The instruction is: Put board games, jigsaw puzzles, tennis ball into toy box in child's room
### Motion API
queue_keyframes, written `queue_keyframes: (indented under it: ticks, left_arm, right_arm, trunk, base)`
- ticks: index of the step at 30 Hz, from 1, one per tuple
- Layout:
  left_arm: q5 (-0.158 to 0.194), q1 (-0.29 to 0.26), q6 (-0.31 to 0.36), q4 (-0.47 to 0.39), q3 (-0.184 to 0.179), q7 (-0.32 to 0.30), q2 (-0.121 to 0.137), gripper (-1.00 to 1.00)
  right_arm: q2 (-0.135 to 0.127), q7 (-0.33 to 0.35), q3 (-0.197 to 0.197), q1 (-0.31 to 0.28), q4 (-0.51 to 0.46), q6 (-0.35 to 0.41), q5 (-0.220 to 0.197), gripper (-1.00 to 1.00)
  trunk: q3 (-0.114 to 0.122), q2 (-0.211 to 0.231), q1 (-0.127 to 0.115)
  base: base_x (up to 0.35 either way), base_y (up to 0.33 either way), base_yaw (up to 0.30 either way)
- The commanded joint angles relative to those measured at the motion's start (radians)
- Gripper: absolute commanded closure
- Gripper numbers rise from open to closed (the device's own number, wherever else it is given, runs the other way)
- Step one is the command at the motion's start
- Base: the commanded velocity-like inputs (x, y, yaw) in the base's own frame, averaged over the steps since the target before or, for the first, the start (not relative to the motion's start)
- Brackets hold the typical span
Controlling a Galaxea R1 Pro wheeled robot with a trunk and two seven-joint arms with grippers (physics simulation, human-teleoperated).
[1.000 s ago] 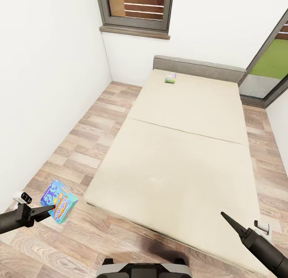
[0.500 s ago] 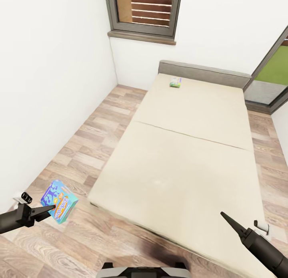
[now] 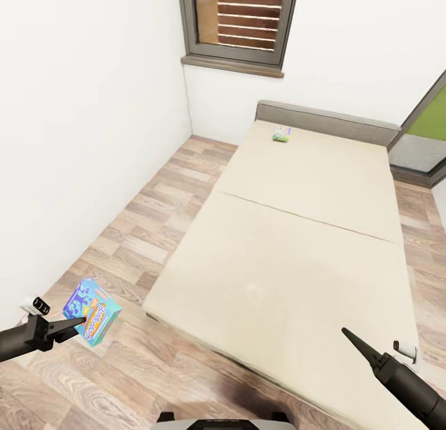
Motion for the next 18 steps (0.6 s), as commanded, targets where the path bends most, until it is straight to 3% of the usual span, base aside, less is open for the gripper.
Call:
queue_keyframes:
  ticks: [1, 18]
  left_arm:
    - [0.000, 0.000, 0.010, 0.000, -0.001, -0.004, 0.000, 1.00]
    - [0.000, 0.000, 0.010, -0.021, -0.002, -0.004, -0.002, 1.00]
  right_arm:
    - [0.000, -0.001, 0.000, 0.000, -0.001, 0.007, -0.006, -1.00]
    - [0.000, -0.002, 0.002, 0.000, 0.001, 0.006, -0.005, -1.00]
  trunk:
    - [0.000, -0.002, 0.001]
    - [0.028, -0.002, 0.001]
  base:
    - [0.000, 0.000, 0.117]
    - [0.000, 0.000, 0.127]
